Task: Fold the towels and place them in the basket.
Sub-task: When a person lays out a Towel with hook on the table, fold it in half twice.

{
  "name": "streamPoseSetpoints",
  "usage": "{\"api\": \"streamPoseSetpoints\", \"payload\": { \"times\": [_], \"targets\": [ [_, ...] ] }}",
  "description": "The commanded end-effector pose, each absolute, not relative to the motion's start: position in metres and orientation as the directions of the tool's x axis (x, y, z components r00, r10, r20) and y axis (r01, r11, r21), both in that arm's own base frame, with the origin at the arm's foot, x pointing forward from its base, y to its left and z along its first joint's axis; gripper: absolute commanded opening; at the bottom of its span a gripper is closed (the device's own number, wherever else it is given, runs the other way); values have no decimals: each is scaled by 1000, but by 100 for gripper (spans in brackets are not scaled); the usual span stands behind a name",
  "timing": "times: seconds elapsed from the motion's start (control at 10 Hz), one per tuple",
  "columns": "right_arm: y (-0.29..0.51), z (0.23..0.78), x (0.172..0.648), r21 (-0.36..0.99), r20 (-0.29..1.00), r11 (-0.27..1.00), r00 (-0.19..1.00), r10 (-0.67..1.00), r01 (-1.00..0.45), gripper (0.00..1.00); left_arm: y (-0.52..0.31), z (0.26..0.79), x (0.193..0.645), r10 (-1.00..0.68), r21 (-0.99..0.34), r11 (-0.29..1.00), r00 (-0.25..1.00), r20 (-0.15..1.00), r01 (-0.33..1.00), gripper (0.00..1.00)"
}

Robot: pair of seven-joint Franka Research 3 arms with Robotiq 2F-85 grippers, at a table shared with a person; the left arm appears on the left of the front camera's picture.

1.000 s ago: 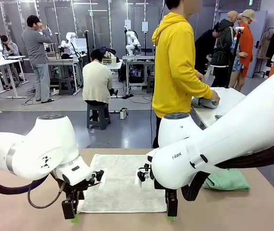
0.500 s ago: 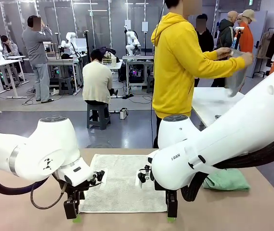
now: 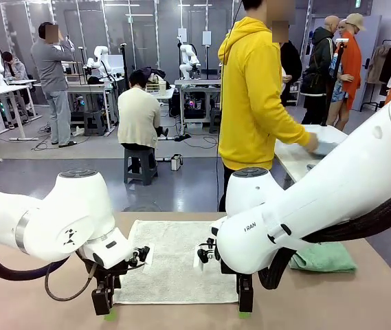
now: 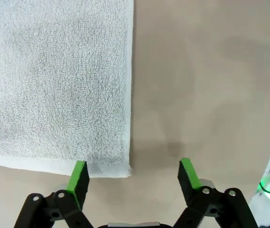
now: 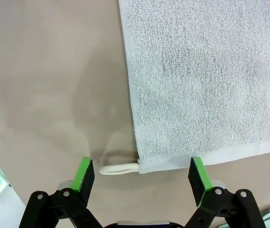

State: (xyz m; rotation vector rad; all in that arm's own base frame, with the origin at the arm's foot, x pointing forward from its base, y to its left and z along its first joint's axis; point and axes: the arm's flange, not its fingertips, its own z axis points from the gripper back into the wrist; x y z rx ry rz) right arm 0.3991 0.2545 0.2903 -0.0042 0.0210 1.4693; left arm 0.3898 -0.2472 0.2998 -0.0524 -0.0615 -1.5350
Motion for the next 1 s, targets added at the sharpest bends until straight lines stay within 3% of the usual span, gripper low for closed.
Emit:
{"api": "streamPoseSetpoints", "payload": {
  "times": [0.0, 0.1, 0.2, 0.3, 0.4, 0.5, 0.9],
  "targets": [
    [259, 289, 405, -11, -25, 114, 114, 993, -993, 100, -250, 297, 396, -998, 28, 39, 38, 48, 999, 69],
    [259, 289, 406, -12, -24, 113, 113, 993, -994, 85, -250, 298, 396, -998, 26, 43, 41, 52, 999, 26],
    [258, 290, 407, -10, -22, 113, 113, 993, -994, 67, -250, 298, 396, -998, 21, 44, 43, 52, 999, 9],
    [257, 289, 408, -9, -26, 113, 113, 993, -994, 26, -250, 298, 396, -998, 19, 39, 38, 51, 999, 0],
    [257, 289, 408, -7, -25, 115, 115, 993, -993, 7, -250, 301, 395, -998, 18, 36, 35, 57, 999, 0],
    [256, 289, 408, -8, -26, 116, 116, 993, -993, 0, -250, 303, 395, -998, 21, 36, 34, 59, 999, 0],
    [254, 295, 409, -5, -11, 123, 123, 992, -992, 0, -250, 303, 394, -998, 15, 39, 38, 50, 999, 0]
  ]
}}
